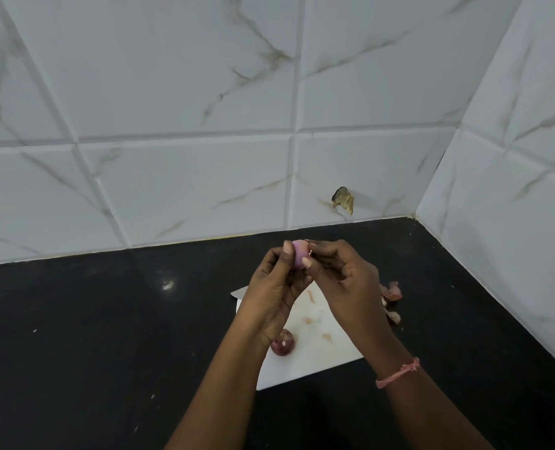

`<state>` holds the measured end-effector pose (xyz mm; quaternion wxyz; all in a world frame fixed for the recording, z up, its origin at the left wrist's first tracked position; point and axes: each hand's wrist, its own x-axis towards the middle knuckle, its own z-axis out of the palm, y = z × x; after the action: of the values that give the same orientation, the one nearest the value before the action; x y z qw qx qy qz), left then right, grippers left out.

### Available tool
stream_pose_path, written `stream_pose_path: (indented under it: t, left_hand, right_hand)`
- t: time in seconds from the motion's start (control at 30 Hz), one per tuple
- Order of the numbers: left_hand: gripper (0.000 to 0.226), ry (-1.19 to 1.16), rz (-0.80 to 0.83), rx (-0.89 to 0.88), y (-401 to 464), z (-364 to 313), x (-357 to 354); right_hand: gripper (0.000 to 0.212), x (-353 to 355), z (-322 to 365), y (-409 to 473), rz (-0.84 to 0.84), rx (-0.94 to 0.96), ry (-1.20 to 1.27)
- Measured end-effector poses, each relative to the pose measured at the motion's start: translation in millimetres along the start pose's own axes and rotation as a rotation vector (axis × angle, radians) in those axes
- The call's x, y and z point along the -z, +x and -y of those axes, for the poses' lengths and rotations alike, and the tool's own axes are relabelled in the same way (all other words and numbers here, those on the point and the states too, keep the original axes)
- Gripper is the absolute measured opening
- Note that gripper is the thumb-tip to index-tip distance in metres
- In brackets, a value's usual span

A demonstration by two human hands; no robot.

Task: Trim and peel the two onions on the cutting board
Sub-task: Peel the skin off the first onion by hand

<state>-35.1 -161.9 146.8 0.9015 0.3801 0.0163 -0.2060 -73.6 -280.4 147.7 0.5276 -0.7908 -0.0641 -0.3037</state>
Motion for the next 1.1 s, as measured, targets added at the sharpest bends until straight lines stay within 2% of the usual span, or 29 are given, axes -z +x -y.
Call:
stream_pose_path:
  t: [0.33,0.43,0.63,0.87,1.0,1.1]
  left_hand:
    - [0.048,0.016,-0.041,0.013,-2.2,-0.6,-3.0]
    - [0.055,0.019,-0.054,0.017,-2.5,1.2,-3.5]
    - [0.05,0.004,-0.034,0.048,-1.5,1.1,1.5]
    - [0.057,0.046,-0.056,0.089,0.8,0.7,2.6]
    - [0.063,0.075,-0.076,0.089,1.9,0.7,3.3]
    - [0.062,0.107,-0.075,0.074,1.2,0.9,1.6]
  right_hand:
    - [0.01,-2.7,-4.7,0.2,-0.046,0.027,-0.058]
    - [0.01,-2.6,-6.8,2.2,-0.019,0.047,-0.143]
    - [0.008,0.8,-15.0,9.3,0.077,0.003,-0.245]
    - [0.011,17.4,-19.8,15.6,-0.203,-0.092,-0.205]
    - [0.021,20.8,-20.2,16.5,-0.059,-0.132,-0.241]
    - [0.021,15.8,-8.0,12.2,0.001,-0.114,-0.062]
